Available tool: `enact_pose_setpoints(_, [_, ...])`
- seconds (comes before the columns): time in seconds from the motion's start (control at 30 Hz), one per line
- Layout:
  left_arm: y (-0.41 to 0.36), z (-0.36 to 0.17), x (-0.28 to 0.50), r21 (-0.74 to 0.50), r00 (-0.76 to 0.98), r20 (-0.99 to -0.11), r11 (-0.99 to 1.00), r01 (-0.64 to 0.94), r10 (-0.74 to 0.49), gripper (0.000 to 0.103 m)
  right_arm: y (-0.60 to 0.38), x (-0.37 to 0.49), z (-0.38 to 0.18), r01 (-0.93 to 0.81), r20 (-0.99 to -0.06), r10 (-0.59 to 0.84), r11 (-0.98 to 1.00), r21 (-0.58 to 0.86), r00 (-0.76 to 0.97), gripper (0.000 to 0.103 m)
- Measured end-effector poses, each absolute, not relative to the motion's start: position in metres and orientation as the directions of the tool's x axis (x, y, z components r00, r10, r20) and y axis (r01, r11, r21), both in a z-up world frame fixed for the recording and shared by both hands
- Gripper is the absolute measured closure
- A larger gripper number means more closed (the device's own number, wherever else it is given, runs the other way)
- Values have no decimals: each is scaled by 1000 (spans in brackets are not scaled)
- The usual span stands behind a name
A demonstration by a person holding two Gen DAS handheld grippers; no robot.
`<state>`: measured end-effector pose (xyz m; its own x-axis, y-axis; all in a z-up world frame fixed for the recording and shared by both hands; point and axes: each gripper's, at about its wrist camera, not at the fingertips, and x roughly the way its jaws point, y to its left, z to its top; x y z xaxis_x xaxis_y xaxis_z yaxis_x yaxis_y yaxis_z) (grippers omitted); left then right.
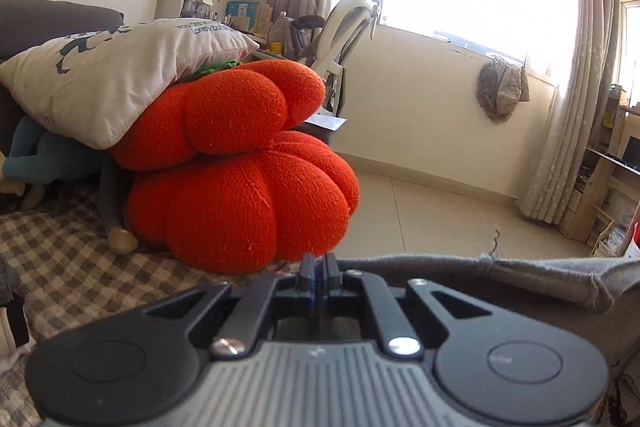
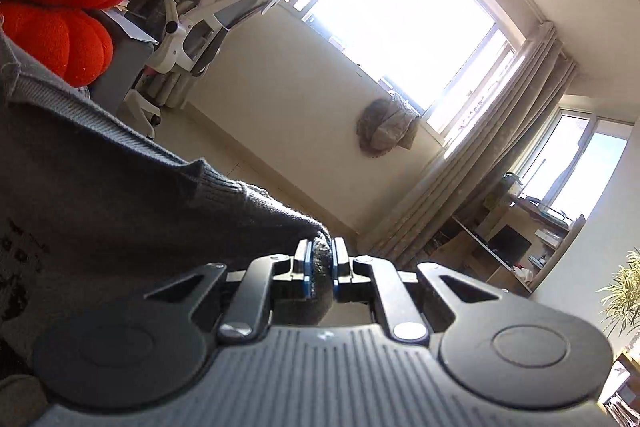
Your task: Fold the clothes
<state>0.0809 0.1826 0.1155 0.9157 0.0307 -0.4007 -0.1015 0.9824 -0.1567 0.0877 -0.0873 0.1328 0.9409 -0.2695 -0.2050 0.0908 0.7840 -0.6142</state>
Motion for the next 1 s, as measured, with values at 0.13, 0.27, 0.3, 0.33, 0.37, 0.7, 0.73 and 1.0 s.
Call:
enact_pose_setpoints(0.13, [190, 84, 97, -145, 853, -517, 975, -166, 69, 90, -105, 120, 86, 75, -384, -372, 793, -604, 845, 56])
enact_pose_setpoints(0.27, [212, 77, 84, -181, 829, -551, 954, -237, 101, 79, -127, 122, 73, 90, -474, -417, 816, -571, 775, 47])
enact_pose_setpoints(0.3, [210, 78, 76, -182, 826, -557, 956, -229, 92, 75, -130, 119, 78, 87, -492, -395, 839, -537, 776, 42])
enact_pose_setpoints(0.33, [204, 79, 69, -171, 819, -569, 962, -214, 81, 68, -133, 116, 83, 72, -520, -358, 868, -491, 775, 39])
enact_pose_setpoints(0.37, [199, 80, 62, -160, 811, -581, 967, -199, 71, 63, -136, 112, 88, 49, -555, -312, 898, -438, 771, 34])
enact_pose_setpoints(0.7, [133, 75, -50, -376, 700, -650, 926, 41, -295, 43, -115, 31, 97, -320, -763, 226, 947, 27, 606, 34])
enact_pose_setpoints(0.73, [128, 72, -59, -389, 688, -651, 919, 59, -320, 40, -113, 22, 100, -343, -756, 272, 937, 67, 596, 34])
enact_pose_setpoints(1.0, [93, 34, -77, -409, 599, -694, 903, 130, -400, 35, -55, -18, 94, -493, -750, 397, 863, 109, 530, 50])
